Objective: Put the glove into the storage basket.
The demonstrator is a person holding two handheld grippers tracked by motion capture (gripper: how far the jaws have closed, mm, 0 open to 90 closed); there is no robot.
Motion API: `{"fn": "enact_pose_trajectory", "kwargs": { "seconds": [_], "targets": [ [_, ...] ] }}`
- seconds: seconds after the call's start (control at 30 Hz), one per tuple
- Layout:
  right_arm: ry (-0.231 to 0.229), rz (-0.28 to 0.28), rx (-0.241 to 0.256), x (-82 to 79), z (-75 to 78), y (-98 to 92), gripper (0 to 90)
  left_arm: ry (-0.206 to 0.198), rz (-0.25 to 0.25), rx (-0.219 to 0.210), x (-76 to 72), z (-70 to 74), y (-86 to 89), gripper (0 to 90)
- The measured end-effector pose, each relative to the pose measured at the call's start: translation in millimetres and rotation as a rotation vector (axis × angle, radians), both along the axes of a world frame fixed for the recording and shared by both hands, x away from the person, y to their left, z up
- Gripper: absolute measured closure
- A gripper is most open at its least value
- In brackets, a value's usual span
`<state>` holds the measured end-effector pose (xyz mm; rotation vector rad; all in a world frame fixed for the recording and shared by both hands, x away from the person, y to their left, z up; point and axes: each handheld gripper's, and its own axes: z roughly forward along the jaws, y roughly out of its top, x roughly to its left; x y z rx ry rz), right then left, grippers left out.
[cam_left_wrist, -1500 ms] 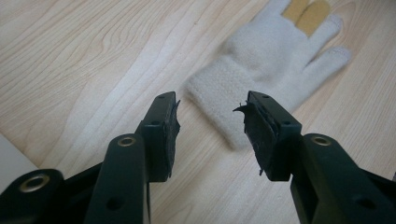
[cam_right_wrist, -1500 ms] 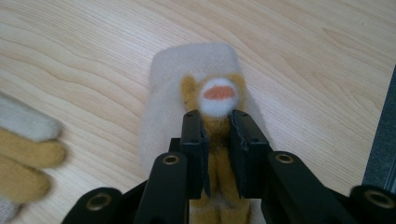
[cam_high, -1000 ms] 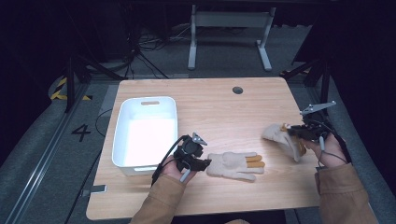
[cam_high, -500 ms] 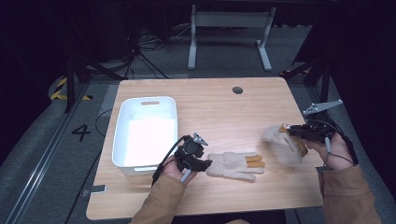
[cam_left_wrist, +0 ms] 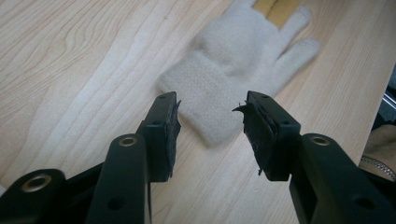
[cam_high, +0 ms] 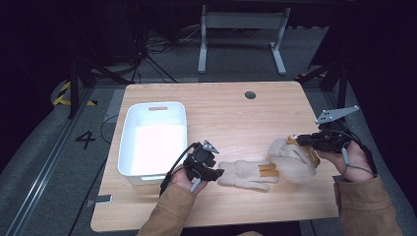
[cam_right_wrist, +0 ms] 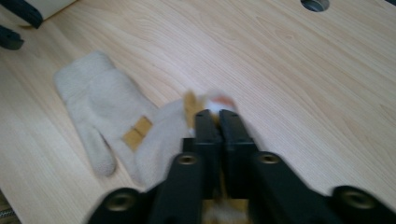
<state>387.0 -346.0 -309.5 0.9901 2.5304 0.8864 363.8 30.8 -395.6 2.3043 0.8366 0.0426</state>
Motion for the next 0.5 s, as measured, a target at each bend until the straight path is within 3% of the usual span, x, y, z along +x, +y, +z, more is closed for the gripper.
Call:
{"fn": "enact_pose_trajectory", "kwargs": {
  "seconds": [0.27, 0.5],
  "targets": [
    [0.013, 0.044, -0.023, -0.6, -2.4, 10.5, 89.6, 0.001, -0.006, 0.005, -2.2, -0.4, -1.7, 55.0],
    [-0.010, 0.091, 0.006, -3.3, 1.2, 17.9, 89.7, 0.001, 0.003, 0.002, -3.1, 0.0, 0.4, 55.1]
  ]
}}
